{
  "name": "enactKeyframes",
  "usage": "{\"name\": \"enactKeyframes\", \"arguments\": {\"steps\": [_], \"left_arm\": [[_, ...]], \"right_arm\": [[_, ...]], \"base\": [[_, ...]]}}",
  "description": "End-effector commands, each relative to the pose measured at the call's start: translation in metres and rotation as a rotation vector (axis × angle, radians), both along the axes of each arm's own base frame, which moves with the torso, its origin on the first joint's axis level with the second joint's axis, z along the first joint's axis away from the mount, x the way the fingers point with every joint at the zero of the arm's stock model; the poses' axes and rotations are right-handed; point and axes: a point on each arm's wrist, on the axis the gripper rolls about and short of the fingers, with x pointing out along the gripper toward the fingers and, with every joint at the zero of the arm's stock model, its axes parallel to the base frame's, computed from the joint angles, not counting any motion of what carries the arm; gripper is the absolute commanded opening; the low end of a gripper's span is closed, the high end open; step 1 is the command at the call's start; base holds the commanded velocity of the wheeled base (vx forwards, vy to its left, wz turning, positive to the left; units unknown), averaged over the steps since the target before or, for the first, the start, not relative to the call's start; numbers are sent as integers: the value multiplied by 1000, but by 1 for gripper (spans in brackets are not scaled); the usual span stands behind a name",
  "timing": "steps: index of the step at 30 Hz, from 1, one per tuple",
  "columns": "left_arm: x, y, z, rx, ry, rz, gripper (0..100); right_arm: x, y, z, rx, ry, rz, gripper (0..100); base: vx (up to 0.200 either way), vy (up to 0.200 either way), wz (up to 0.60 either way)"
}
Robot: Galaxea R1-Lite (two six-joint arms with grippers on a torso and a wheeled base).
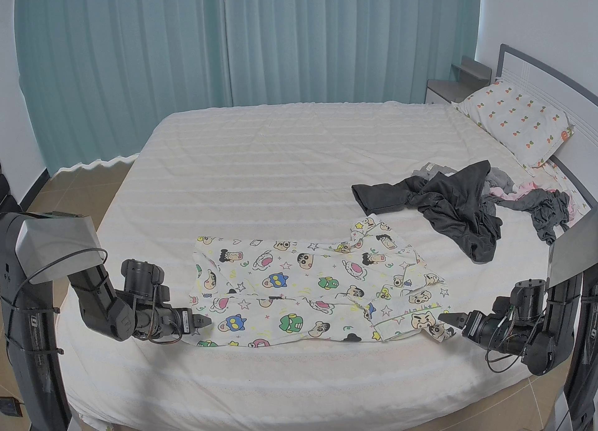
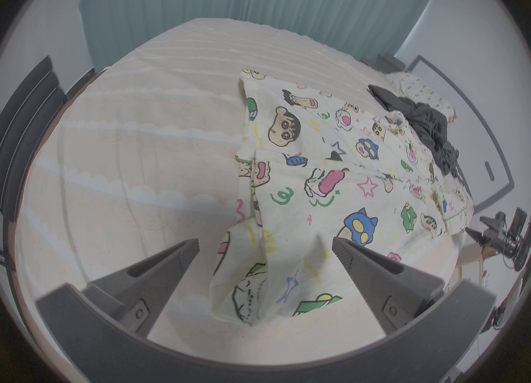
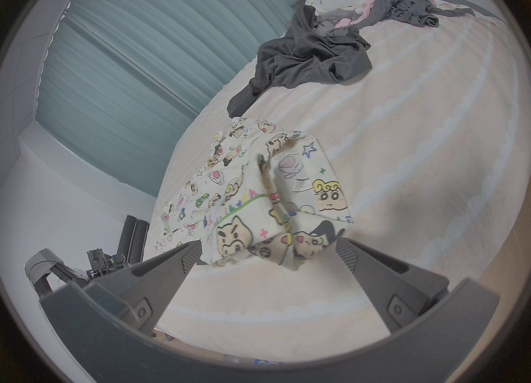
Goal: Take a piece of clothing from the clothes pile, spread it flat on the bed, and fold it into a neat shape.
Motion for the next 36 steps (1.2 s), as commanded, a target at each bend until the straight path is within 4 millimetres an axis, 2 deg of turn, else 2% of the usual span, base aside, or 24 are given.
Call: {"name": "enactKeyframes", "arguments": {"steps": [1,7,8,17,21,26,36], "left_arm": [[9,-3,-2,24,5,-46,100],[14,-13,-4,33,-1,-80,100],[14,-16,-7,35,3,-90,0],[22,-21,-11,16,-8,-87,0],[25,-20,-10,-6,-11,-61,0],[37,-10,-3,-46,-40,21,0],[38,-2,-3,-46,-39,44,0]], "right_arm": [[3,-3,-7,4,11,-2,100],[8,-5,-7,-12,-15,4,100],[10,-7,-8,-21,-21,4,100],[23,-21,-14,16,-62,54,100],[29,-20,-19,25,-67,75,100],[46,-11,-35,0,-78,126,100],[64,-12,-37,-30,-75,149,100]], "base": [[0,0,0],[0,0,0],[0,0,0],[0,0,0],[0,0,0],[0,0,0],[0,0,0]]}}
